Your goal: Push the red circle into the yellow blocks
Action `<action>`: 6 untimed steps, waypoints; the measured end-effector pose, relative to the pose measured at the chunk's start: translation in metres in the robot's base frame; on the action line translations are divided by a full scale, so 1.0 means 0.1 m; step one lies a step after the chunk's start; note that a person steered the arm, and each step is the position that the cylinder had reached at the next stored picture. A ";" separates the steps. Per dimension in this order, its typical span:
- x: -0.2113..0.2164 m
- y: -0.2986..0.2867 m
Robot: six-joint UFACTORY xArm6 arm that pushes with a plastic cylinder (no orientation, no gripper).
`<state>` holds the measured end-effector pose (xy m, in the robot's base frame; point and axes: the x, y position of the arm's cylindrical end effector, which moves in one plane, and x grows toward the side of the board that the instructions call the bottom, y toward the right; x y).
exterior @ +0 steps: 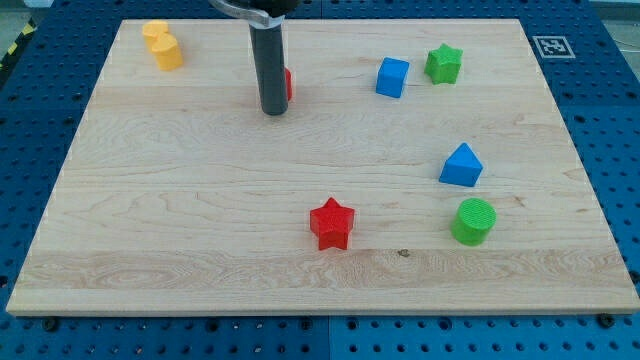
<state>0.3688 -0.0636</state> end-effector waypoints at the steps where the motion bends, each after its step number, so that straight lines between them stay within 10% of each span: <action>1: 0.04 0.08; 6: -0.55 0.00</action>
<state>0.3142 -0.0635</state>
